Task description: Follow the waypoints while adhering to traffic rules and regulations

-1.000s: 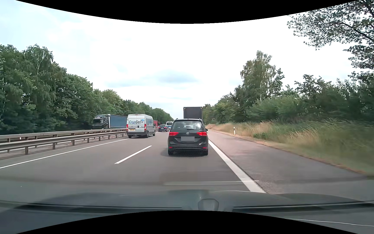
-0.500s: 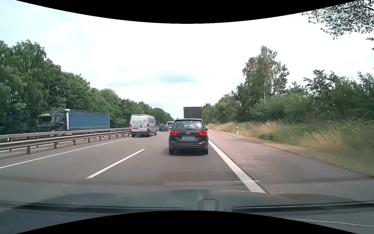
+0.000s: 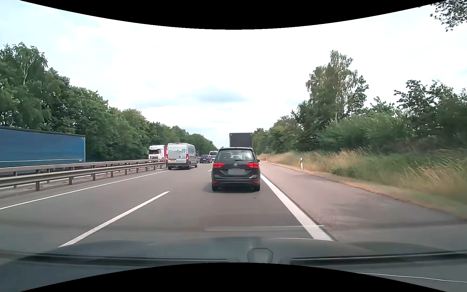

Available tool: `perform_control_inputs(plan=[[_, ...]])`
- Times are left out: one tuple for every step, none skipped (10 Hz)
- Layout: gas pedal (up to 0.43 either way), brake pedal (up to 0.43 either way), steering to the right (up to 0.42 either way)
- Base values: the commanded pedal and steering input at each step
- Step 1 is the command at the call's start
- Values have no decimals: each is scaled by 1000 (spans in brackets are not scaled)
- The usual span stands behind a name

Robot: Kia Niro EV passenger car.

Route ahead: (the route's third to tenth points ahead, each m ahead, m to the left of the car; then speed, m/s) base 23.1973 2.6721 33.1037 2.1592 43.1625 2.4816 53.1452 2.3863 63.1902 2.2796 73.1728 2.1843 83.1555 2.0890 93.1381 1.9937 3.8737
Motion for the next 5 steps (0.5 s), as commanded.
perform_control_inputs(plan=[[67, 0, -4], [67, 0, -4], [67, 0, -4], [67, 0, -4], [79, 0, -4]])
